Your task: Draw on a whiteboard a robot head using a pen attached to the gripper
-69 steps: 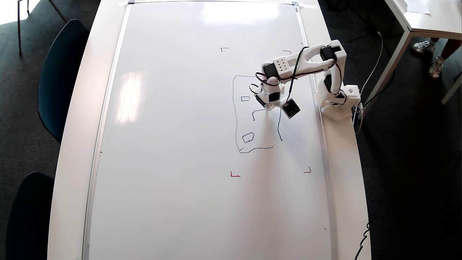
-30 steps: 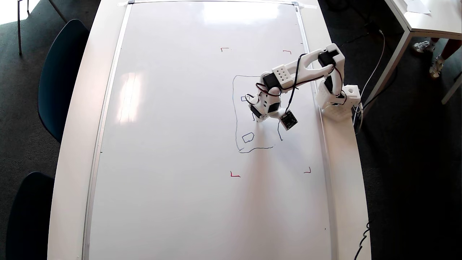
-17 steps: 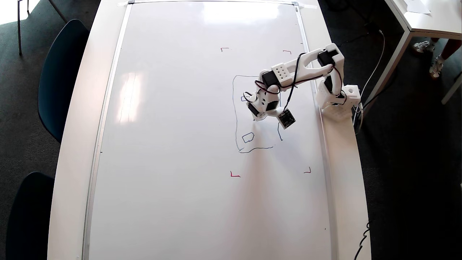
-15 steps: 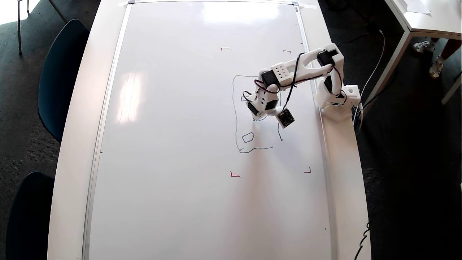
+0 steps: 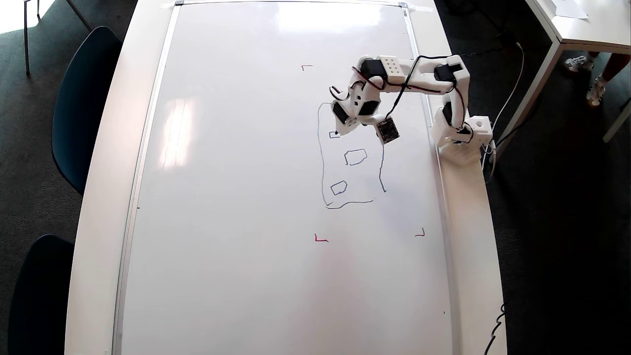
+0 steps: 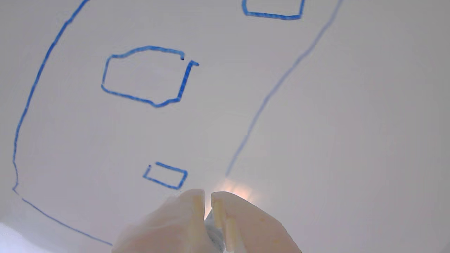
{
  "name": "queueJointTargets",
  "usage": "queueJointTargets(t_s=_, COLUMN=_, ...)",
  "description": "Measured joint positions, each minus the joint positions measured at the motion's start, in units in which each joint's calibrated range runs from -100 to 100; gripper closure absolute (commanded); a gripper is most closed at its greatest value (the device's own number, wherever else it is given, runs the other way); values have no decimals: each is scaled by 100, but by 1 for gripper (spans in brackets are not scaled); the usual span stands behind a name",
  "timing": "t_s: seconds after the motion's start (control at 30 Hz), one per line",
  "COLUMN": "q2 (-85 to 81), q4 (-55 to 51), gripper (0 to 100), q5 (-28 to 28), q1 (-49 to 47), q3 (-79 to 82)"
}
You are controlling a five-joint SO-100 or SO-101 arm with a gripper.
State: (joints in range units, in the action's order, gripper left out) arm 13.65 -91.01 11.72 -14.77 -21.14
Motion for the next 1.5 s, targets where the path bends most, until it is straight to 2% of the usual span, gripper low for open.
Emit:
queueJointTargets(t_s=0.53, q2=1988, q4=-34, gripper=99, q5=37, q1=44, q3=-1561)
queueJointTargets(t_s=1.5, q2=2772, q4=359, gripper=99, q5=42, q1=37, q3=-1760)
